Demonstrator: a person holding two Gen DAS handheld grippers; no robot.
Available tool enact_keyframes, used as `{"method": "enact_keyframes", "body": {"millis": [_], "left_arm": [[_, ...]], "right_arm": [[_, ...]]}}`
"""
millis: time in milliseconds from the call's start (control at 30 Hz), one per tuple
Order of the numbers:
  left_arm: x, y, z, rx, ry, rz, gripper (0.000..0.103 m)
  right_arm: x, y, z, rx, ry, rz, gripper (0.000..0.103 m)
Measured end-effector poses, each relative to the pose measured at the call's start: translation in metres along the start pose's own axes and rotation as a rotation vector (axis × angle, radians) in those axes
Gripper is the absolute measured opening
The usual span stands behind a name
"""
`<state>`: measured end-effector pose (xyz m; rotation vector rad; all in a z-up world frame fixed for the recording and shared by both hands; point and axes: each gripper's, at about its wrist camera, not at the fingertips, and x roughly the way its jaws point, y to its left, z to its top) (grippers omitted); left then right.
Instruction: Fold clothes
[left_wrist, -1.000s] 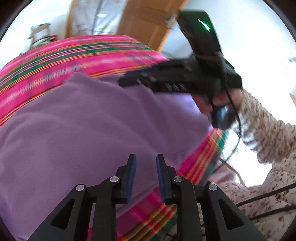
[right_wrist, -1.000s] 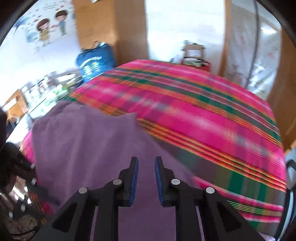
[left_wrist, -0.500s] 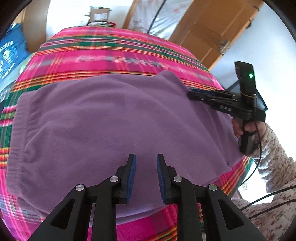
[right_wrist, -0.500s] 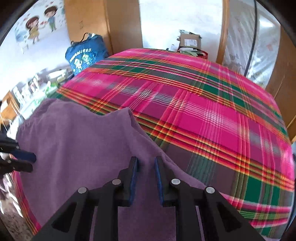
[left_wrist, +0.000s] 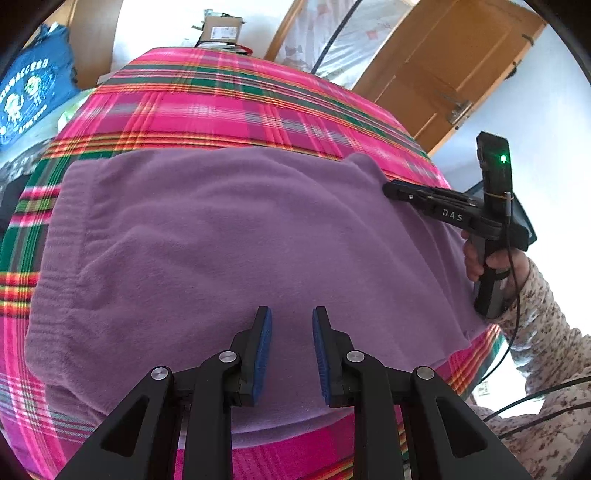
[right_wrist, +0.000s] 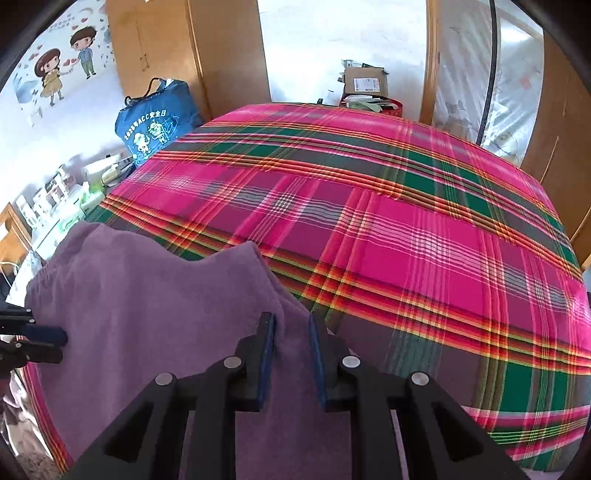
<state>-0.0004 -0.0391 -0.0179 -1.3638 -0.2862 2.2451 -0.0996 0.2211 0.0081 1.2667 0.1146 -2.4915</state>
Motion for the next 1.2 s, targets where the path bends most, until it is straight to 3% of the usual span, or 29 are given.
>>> {"method": "enact_keyframes", "body": {"millis": [233,367,633,733,900,1200], "left_arm": [[-0.010,0.006,-0.007,-0.005,-0.014,0.013,0.023],[-0.017,0.011,-0.013,-0.015,-0.024,0.040,0.023],[-0.029,0.024,-0.025,-0.048,-0.042,0.084,0.023],[-0.035,0.025,-0.033,-0.035,-0.039,0.109,0.023],[-0.048,0.035,-0.045,-0.067,-0.055,0.098,0.023],[-0.070,0.056,-0.062,-0.156,-0.120,0.137,0.027]], "right_arm": [[0.000,-0.020,0.000,0.130,-0.011,0.007,0.025],[-0.006,-0.019,-0.002,0.143,-0.014,-0.003,0.030],[-0.049,-0.010,-0.032,0.115,-0.044,0.019,0.030],[-0.067,0.006,-0.059,0.069,-0.055,0.034,0.030],[-0.079,0.038,-0.094,-0.059,-0.060,-0.008,0.031],[-0.079,0.045,-0.123,-0.005,-0.033,-0.098,0.033]]}}
